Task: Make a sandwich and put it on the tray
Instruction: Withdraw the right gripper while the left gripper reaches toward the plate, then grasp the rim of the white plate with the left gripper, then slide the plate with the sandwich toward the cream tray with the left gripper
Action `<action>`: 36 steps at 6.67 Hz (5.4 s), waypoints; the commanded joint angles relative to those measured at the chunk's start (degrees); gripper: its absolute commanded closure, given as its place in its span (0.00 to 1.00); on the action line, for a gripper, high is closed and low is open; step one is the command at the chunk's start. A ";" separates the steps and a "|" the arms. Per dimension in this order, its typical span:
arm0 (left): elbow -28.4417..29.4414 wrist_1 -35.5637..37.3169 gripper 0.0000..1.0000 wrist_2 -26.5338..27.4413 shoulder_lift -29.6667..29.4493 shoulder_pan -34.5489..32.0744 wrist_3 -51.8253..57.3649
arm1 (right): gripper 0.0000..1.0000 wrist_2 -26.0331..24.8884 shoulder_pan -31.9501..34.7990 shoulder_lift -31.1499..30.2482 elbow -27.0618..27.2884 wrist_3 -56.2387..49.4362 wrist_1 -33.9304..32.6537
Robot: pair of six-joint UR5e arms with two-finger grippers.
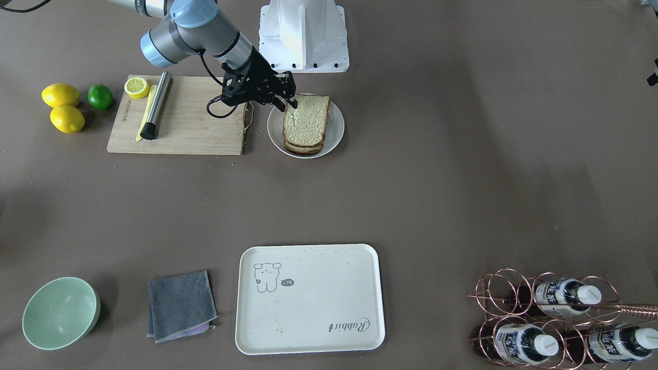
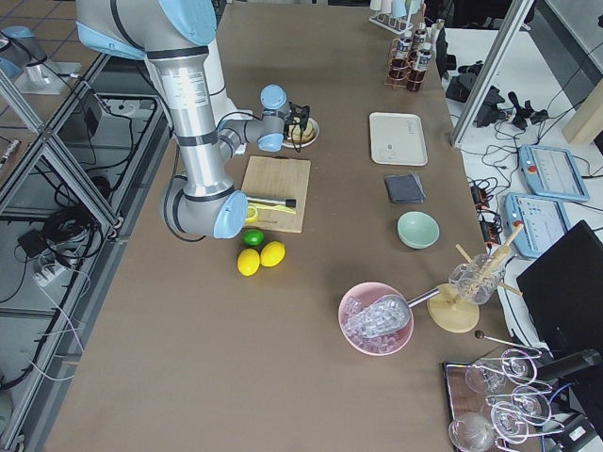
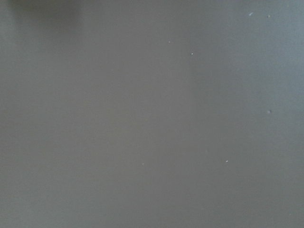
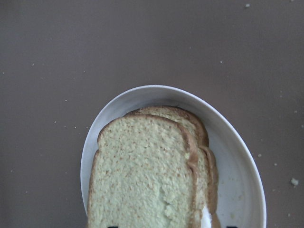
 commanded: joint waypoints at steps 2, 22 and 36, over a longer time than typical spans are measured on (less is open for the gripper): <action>-5.66 -14.81 0.02 2.58 -6.17 22.72 -40.25 | 0.00 11.36 11.85 -0.48 2.62 -0.79 -7.05; 2.74 2.05 1.00 43.65 -45.49 65.26 -69.81 | 0.00 39.81 54.62 -33.70 2.19 -51.60 -9.90; 56.80 -24.05 1.00 29.67 -76.34 37.83 -65.95 | 0.00 41.48 56.03 -33.62 2.63 -50.89 -9.81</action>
